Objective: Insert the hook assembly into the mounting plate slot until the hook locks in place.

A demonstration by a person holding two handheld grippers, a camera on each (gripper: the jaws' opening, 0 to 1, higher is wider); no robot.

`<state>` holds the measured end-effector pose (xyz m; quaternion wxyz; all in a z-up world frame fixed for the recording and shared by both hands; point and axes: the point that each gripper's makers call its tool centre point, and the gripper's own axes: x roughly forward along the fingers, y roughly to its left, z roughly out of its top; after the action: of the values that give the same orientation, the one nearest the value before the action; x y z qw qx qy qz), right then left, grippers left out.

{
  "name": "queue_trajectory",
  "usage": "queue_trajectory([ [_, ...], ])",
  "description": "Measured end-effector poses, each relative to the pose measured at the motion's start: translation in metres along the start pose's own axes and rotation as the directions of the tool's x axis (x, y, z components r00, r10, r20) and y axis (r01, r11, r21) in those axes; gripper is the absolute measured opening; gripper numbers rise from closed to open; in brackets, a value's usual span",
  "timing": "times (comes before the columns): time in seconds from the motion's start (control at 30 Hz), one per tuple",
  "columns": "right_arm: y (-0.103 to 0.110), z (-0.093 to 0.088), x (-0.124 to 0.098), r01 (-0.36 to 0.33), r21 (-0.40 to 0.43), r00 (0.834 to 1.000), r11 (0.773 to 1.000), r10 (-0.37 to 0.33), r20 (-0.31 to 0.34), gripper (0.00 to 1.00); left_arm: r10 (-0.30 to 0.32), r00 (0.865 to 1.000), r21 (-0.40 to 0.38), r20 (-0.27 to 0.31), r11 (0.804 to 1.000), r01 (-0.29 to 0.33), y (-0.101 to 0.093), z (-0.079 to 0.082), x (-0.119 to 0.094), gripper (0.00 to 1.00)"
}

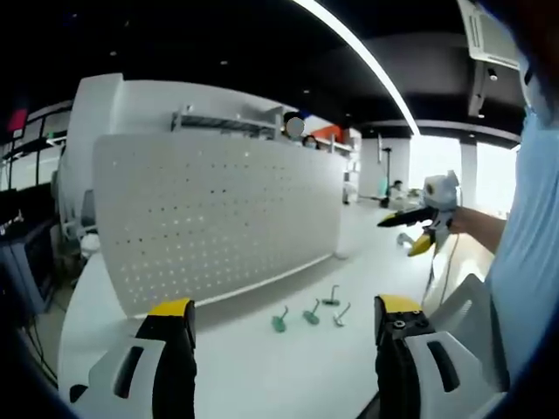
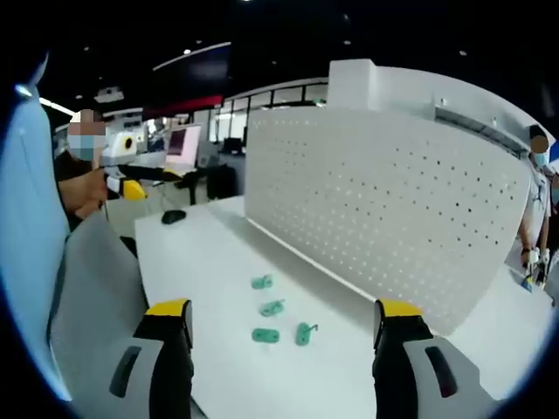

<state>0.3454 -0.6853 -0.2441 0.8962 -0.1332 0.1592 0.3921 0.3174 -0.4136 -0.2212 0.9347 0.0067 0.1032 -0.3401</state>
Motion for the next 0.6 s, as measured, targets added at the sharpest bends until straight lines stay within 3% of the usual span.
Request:
queue_trajectory([
  [0.6,0.004,0.003,0.015,-0.016,-0.015,0.999,1.000,0.015,-0.035,0.82,-0.019,1.000,-0.009,-0.004,1.000,0.019,-0.005,-0.009,0.003,0.86],
])
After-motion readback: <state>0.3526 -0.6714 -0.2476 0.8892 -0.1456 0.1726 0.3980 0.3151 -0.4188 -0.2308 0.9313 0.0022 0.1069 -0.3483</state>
